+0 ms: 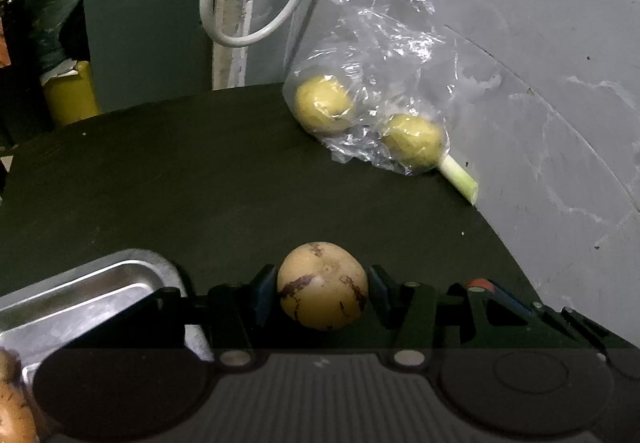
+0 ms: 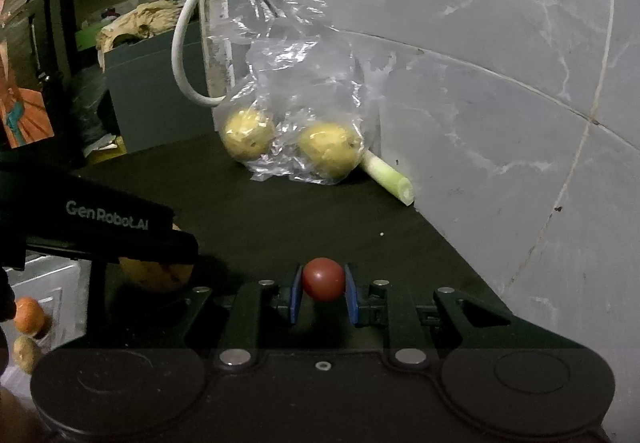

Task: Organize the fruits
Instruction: 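Carry the striped fruit and red fruit over the tray with both tools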

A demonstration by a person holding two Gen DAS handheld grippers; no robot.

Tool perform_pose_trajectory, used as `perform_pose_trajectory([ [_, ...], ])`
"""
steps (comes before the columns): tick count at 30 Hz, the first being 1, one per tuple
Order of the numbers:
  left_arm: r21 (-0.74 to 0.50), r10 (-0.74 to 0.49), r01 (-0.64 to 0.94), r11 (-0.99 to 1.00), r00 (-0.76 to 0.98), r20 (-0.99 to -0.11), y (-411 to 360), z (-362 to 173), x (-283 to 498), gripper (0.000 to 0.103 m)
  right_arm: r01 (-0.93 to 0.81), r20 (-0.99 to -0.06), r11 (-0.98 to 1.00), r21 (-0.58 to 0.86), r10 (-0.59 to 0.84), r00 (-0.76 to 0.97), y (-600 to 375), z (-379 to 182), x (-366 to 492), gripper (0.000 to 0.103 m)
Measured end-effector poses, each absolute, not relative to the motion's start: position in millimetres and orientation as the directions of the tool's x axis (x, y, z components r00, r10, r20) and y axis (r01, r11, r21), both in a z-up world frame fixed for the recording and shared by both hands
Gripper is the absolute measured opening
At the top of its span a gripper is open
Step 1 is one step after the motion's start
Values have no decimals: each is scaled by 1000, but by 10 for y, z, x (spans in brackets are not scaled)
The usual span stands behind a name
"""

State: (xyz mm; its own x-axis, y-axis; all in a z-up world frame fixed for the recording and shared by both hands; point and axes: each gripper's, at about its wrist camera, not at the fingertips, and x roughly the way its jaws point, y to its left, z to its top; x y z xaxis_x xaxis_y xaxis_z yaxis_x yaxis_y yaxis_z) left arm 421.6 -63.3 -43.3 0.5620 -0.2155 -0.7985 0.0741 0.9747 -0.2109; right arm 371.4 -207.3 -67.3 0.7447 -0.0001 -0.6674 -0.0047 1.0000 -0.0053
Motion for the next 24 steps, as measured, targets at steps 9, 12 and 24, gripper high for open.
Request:
perform_pose_trajectory([
  [9,-217,-213,61,974,564,-798,-489,-385,4042,53,-36,-664,999,-10,20,748,-1920,-612,3553,24],
  [12,-217,-212,59,974,566,-797,-444,-357,3991,53,-42,-663,999,-8,26,749,-1864,-590,3504,24],
  [24,-216,-199,41,975,585,-786,-202,-237,3804,53,-64,-654,998,-10,42,755,-1645,-492,3337,24],
])
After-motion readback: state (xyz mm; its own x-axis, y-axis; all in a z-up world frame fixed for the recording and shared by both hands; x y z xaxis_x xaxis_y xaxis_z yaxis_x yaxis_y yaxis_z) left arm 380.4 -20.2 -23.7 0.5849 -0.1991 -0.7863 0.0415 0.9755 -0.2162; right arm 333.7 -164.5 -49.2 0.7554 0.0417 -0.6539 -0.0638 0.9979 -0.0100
